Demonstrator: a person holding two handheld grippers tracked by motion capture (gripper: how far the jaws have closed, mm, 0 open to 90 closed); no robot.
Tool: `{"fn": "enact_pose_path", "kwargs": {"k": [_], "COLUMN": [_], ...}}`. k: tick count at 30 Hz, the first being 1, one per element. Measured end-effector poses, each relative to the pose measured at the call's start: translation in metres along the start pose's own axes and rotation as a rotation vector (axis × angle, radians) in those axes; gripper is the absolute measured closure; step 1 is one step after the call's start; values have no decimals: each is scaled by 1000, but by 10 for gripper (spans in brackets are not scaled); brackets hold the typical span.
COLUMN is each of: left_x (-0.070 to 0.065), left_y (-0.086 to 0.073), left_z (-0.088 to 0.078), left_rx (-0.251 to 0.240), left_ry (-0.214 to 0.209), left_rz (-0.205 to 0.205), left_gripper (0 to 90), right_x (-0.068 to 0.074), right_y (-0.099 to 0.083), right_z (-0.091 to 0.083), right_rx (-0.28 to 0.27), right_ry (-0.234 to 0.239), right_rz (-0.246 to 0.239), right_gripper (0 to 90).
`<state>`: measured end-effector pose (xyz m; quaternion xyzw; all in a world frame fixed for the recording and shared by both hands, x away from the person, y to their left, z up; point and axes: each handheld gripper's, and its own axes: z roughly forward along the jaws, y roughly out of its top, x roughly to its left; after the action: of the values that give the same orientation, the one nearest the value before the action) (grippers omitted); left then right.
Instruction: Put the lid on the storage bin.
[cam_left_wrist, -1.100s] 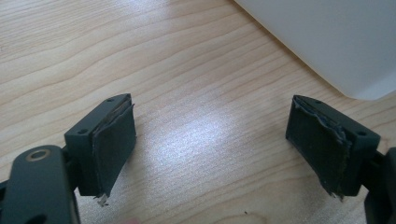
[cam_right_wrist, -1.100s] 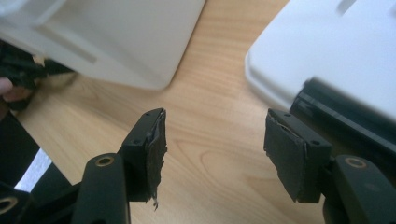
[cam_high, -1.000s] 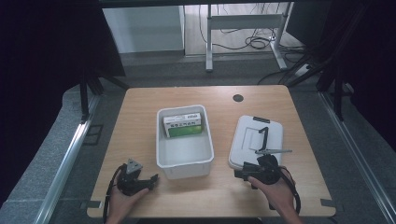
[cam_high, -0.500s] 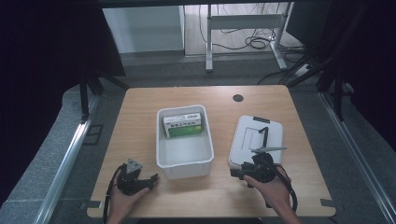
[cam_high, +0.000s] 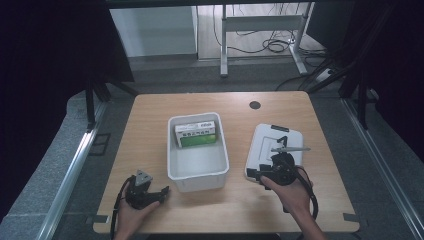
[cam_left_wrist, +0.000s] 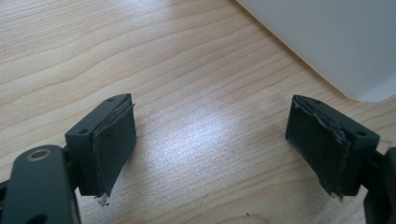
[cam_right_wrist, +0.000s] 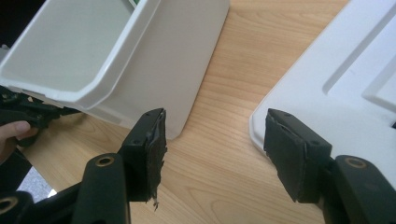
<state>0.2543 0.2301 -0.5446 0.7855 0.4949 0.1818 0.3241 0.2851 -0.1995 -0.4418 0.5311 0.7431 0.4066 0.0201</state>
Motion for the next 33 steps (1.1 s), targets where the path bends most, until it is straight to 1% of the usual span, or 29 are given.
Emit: {"fn": "enact_pose_path", "kwargs": {"k": [5, 9, 10, 12, 17, 22, 24, 25, 33], "left_x": [0, 0, 0, 0, 0, 0, 0, 0, 0], "left_y": [0, 0, 0, 0, 0, 0, 0, 0, 0], "left_z": [0, 0, 0, 0, 0, 0, 0, 0, 0], "left_rx": [0, 0, 0, 0, 0, 0, 0, 0, 0], "left_ry": [1, 1, 1, 1, 1, 0, 0, 1, 1], "left_rz": [3, 2, 2, 2, 2, 3, 2, 2, 2], "left_gripper": [160, 160, 160, 160, 160, 160, 160, 160, 160], "right_x": [-3, -4, -3, -3, -4, -8, -9, -11, -16], "right_y": [8, 13, 16, 18, 26, 34, 37, 41, 51], "right_z": [-8, -14, -17, -18, -19, -20, -22, -24, -30], "right_rx": [-24, -34, -38, -39, -54, -37, -35, -32, -27], "right_ry": [0, 1, -13, -20, -31, -54, -60, -72, -83], "right_rz": [6, 3, 1, 2, 32, 51, 60, 73, 101], "right_gripper": [391, 391, 391, 391, 391, 391, 391, 396, 399]}}
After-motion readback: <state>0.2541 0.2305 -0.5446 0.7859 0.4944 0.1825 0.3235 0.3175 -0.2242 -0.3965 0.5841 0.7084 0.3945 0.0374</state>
